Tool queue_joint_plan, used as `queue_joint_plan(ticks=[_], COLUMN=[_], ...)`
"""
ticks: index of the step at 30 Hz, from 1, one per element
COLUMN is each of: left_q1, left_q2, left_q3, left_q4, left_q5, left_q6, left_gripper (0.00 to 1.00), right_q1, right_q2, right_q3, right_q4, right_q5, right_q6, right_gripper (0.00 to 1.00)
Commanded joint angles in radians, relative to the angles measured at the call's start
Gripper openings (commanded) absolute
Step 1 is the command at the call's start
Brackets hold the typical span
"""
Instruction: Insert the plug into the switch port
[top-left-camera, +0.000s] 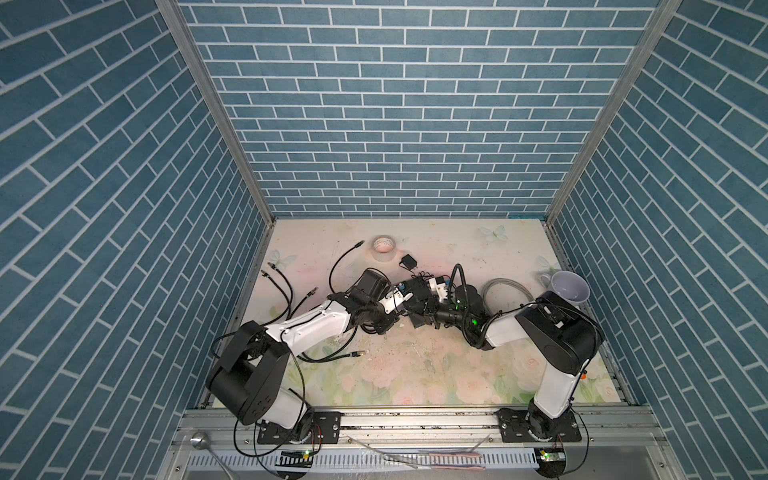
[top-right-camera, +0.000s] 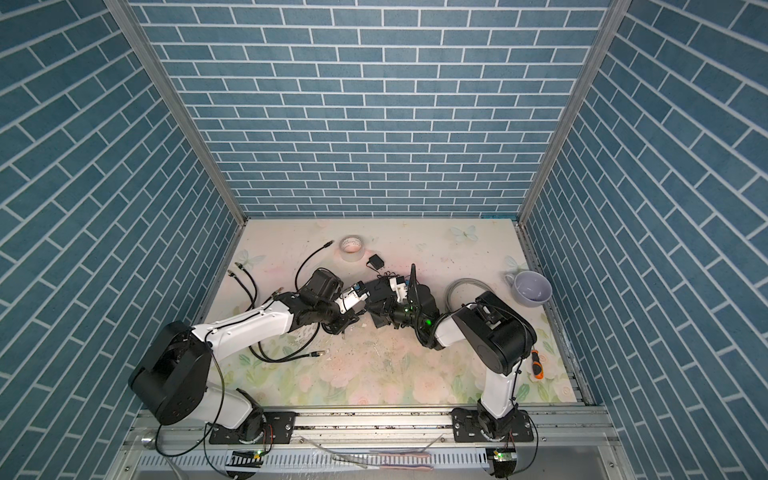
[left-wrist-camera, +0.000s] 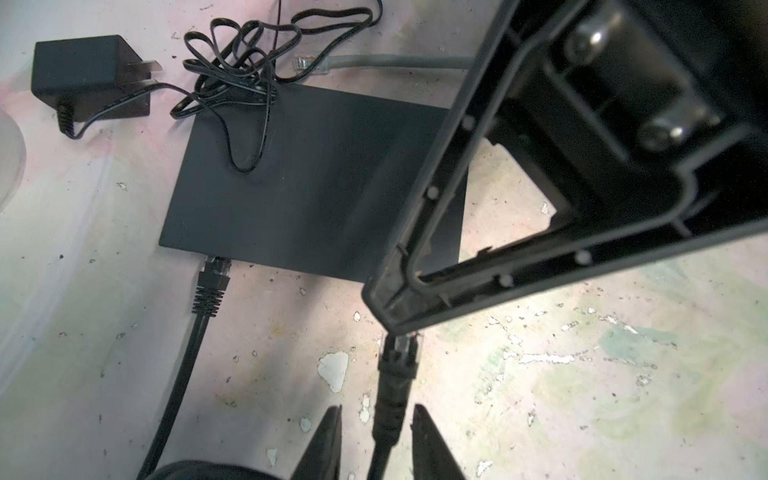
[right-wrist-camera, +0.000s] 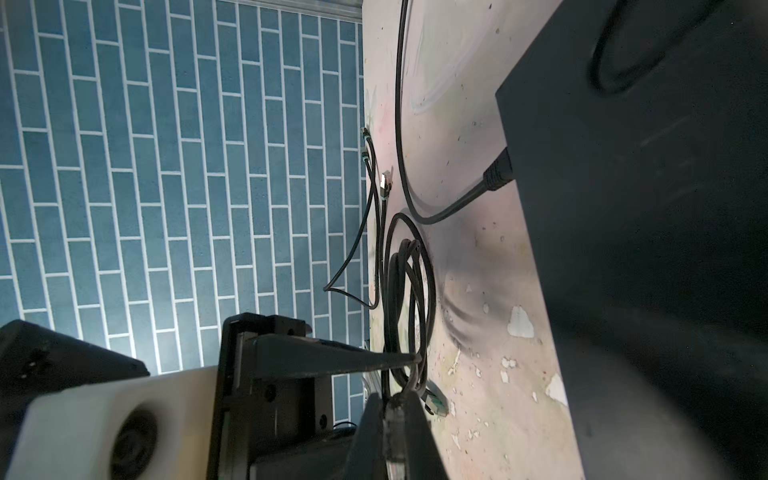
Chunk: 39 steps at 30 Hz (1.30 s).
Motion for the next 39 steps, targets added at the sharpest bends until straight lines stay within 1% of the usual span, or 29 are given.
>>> queue_joint_plan(ticks=[1,7,8,10,13,24,28,39], left_q1=[0.013,0.024,0.026,0.033,0.035,0.035,0.034,0.035], left_q2=[-0.015,-0.055,-0.062,-0.074,-0.082,-0.057,-0.045,-0.016], left_q3=[-0.026,-0.124,-0.131,-0.191,-0.223,-0.253,-0.235,-0.247], left_q4=[0.095,0.301,0.332,0.401,0.455,0.565,0.529,0.565], left_q5=[0.051,0.102,0.106,0.109,0.113,0.141,0.145,0.152], left_q6=[-0.056,-0.182,-0.195,-0.226,-0.245,-0.277,-0.261,-0.269], left_gripper=[0.31,0.31,0.30,0.29,0.29,0.26,0.26,0.26], right_q1=[-0.004,-0.014,-0.018,-0.027,-0.032,-0.033,-0.032,-0.030], right_q2=[0.008,0.002,0.002,-0.005,-0.019,-0.030,-0.035,-0.030], right_q3=[-0.012,-0.024,-0.030,-0.042,-0.042,-0.035,-0.032,-0.026], right_q4=[0.100,0.132,0.143,0.149,0.117,0.108,0.106,0.117], right_q5=[-0.008,-0.008,-0.009,-0.014,-0.026,-0.039,-0.043,-0.052], right_q6=[0.061,0.095,0.104,0.116,0.110,0.116,0.116,0.123], right_gripper=[0.02,0.01,0.01,0.01,0.01,0.01,0.01,0.01])
